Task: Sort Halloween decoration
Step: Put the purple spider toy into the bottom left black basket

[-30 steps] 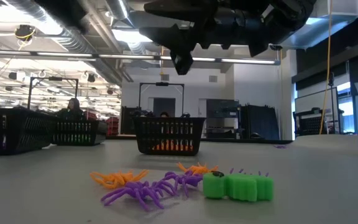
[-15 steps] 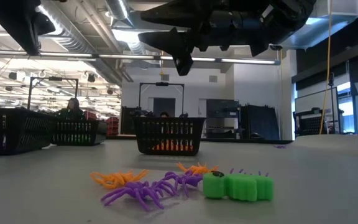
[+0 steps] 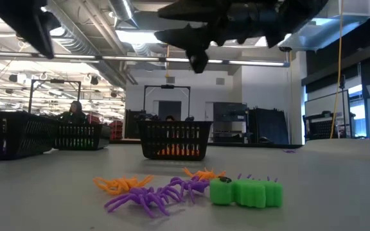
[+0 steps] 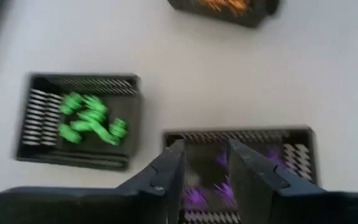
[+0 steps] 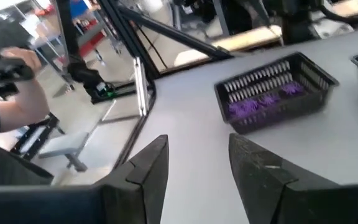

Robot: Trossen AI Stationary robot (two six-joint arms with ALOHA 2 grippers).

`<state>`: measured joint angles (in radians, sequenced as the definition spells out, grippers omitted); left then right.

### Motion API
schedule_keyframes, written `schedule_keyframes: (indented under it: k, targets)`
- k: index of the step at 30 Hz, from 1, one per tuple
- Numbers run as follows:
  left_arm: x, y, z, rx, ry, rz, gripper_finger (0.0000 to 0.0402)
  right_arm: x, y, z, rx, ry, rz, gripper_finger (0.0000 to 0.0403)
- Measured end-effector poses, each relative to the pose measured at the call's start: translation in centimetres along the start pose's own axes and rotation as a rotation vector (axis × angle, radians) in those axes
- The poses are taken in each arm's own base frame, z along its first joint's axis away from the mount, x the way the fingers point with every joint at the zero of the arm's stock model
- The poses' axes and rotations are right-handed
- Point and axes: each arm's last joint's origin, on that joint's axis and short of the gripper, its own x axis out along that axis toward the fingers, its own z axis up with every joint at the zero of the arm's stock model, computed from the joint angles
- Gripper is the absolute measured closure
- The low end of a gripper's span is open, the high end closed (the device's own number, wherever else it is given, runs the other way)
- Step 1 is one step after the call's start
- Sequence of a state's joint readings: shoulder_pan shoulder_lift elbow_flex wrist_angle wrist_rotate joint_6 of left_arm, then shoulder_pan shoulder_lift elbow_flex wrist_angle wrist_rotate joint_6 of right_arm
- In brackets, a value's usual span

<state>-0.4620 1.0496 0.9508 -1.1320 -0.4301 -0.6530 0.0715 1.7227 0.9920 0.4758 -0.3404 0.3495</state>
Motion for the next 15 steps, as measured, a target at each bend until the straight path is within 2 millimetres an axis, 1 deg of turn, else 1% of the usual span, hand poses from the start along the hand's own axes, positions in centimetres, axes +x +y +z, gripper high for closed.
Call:
schedule_keyframes:
  k: [2,4,8,11,13,15]
  targets:
    - [-0.1,-0.3,0.0,0.012,-0.06,0.034,0.0292,-1.2,0.5,0.4,0.006,0.049,-0.064,0.0235]
    - [0.2,-1.0,-0.2,0.048,-0.154,0.051,0.0292,-2.6,0.9,0.9,0.01,0.086,-0.177,0.0235]
    - [1.9,-2.4,-1.8,0.141,-0.339,0.059,0.0292,-6.2,1.5,1.0,0.029,0.209,-0.461,0.0235]
    - [3.5,-3.3,-3.1,0.169,-0.427,-0.014,0.0292,-8.5,1.7,0.6,0.069,0.289,-0.68,0.0235]
    - [3.8,-3.6,-3.3,0.163,-0.517,-0.088,0.0292,-9.9,1.5,0.2,0.065,0.322,-0.858,0.0235]
    - [3.9,-3.8,-3.5,0.175,-0.608,-0.151,0.0292,-11.1,0.8,-0.1,0.065,0.351,-1.021,0.0235]
